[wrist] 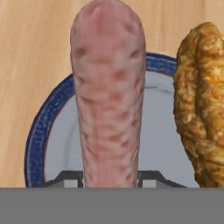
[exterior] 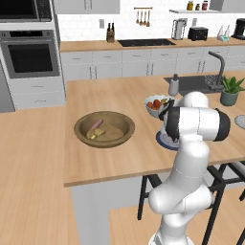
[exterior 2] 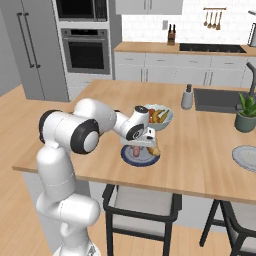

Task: Place one bun and one sausage from the bowl on each plate.

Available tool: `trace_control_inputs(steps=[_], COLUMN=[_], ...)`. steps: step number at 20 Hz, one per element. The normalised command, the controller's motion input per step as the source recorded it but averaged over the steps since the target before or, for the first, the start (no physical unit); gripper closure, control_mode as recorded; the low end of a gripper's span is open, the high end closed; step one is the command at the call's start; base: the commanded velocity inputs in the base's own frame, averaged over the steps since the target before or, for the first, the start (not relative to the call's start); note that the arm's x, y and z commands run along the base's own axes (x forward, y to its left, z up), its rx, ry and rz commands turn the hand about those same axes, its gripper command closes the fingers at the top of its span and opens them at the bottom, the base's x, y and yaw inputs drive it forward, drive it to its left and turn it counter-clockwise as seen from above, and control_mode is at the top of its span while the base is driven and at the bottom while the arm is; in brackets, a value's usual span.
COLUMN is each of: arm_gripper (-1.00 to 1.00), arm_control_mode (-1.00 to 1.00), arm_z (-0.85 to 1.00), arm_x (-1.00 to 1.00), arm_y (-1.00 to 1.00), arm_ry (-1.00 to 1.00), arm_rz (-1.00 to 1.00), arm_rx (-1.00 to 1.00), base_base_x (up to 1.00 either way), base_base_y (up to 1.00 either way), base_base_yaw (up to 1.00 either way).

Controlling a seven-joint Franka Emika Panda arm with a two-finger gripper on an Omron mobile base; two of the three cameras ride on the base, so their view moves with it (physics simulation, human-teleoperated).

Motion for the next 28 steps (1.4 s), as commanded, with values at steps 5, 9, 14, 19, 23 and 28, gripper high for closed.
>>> trace_control_inputs(steps=[5, 9, 14, 19, 23, 28], arm_gripper=[-1.00, -1.00, -1.00, -1.00, -1.00, -1.00], arm_control_mode=[-1.00, -1.00, -1.00, -1.00, -1.00, -1.00], arm_z=[0.00, 0.00, 0.28, 0.69, 0.75, 0.36], arm_x=[0.00, 0.00, -0.36, -0.16, -0.01, 0.00], arm_y=[0.00, 0.00, 0.15, 0.29, 0.74, 0.97], arm_ry=[0.00, 0.00, -0.01, -0.02, 0.00, 0.00], arm_rz=[0.00, 0.00, -0.10, -0.22, -0.02, 0.00], arm_rx=[0.00, 0.00, 0.00, 0.00, 0.00, 0.01], base_base_x=[0.00, 0.00, 0.00, 0.00, 0.00, 0.00], base_base_y=[0.00, 0.00, 0.00, 0.00, 0.00, 0.00], base_base_yaw=[0.00, 0.00, 0.00, 0.00, 0.00, 0.00])
